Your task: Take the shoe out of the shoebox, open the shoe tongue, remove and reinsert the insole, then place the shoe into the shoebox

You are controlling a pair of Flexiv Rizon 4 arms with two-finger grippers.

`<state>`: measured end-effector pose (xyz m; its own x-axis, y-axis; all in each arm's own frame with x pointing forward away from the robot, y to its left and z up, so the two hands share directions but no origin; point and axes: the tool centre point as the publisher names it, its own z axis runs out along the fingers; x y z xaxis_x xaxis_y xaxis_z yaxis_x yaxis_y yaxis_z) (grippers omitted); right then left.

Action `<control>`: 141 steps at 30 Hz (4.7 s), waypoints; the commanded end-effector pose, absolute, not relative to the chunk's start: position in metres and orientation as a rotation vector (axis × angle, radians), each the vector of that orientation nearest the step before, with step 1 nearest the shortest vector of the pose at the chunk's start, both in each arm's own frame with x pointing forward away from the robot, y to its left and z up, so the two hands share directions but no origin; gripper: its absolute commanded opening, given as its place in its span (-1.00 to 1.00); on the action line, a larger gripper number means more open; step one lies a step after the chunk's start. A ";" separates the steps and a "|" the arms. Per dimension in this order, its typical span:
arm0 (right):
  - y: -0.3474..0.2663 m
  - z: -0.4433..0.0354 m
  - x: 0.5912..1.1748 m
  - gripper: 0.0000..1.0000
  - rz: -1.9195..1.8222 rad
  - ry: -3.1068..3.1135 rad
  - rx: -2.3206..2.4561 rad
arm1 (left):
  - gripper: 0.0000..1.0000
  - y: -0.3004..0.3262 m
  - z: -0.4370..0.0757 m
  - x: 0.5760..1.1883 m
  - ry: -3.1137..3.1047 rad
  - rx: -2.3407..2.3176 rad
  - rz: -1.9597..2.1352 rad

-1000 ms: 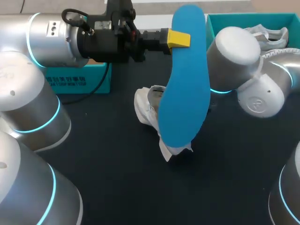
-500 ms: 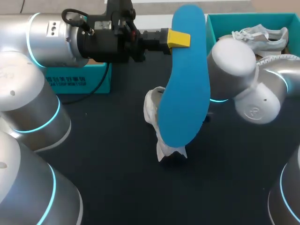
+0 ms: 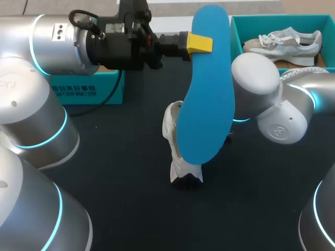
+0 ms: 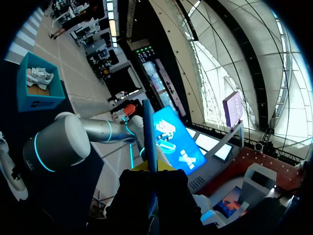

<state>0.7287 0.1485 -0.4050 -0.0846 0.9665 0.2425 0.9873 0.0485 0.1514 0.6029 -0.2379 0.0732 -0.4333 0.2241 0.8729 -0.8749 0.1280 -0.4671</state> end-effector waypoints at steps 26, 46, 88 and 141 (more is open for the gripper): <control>0.120 -0.320 0.702 1.00 -0.843 -1.929 -1.710 | -1.00 -0.238 0.072 0.601 -1.467 0.675 1.485; 0.097 -0.270 0.701 1.00 -1.092 -1.699 -1.649 | -1.00 -0.238 0.072 0.601 -1.467 0.675 1.485; 0.080 -0.196 0.713 1.00 -1.275 -1.390 -1.420 | -1.00 -0.238 0.072 0.601 -1.467 0.675 1.485; 0.080 -0.196 0.713 1.00 -1.275 -1.390 -1.420 | -1.00 -0.201 0.026 0.620 -2.177 -1.269 2.480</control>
<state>0.7124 0.0785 -0.1959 -0.0931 0.2243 0.9701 0.9859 -0.1156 0.1213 0.6214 -0.2027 0.0261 -0.9465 0.2530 -0.2005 0.1731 -0.1265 -0.9767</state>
